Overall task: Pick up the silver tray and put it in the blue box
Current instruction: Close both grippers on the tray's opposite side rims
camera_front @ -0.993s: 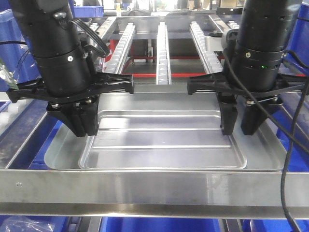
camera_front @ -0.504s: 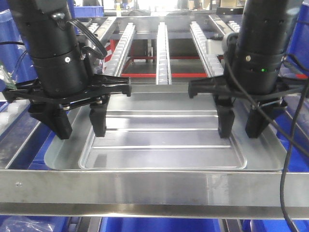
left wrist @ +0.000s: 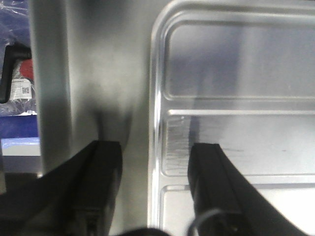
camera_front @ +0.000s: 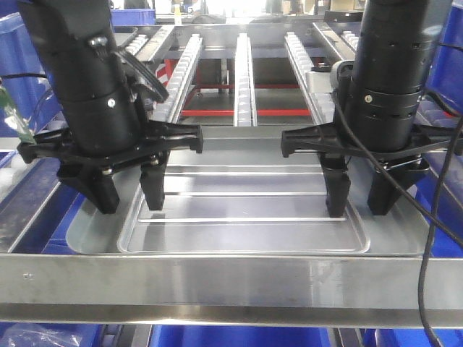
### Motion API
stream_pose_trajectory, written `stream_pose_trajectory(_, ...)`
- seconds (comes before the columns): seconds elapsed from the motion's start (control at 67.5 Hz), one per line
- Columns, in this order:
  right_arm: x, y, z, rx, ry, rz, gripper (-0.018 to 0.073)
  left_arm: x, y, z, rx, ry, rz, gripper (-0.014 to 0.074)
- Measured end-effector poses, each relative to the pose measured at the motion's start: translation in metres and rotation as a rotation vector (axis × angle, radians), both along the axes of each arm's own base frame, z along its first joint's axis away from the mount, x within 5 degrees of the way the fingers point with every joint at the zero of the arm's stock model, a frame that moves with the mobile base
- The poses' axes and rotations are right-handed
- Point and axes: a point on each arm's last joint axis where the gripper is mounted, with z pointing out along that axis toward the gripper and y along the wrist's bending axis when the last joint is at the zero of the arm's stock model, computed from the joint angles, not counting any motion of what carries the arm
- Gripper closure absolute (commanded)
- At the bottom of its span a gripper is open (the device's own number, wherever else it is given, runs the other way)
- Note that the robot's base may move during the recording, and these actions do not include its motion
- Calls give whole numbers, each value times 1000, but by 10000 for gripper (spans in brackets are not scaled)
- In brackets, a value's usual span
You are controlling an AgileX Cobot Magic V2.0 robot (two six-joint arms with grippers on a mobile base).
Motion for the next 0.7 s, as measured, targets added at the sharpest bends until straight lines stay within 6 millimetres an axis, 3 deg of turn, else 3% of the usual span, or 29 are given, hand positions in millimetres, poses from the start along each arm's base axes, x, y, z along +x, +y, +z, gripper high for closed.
stream_pose_trajectory(0.311,2,1,-3,2,-3,1,168,2,0,-8,12,17,3,368)
stream_pose_trajectory(0.697,2,1,-4,3,-5,2,169,3,-1,-8,1,16,7,452)
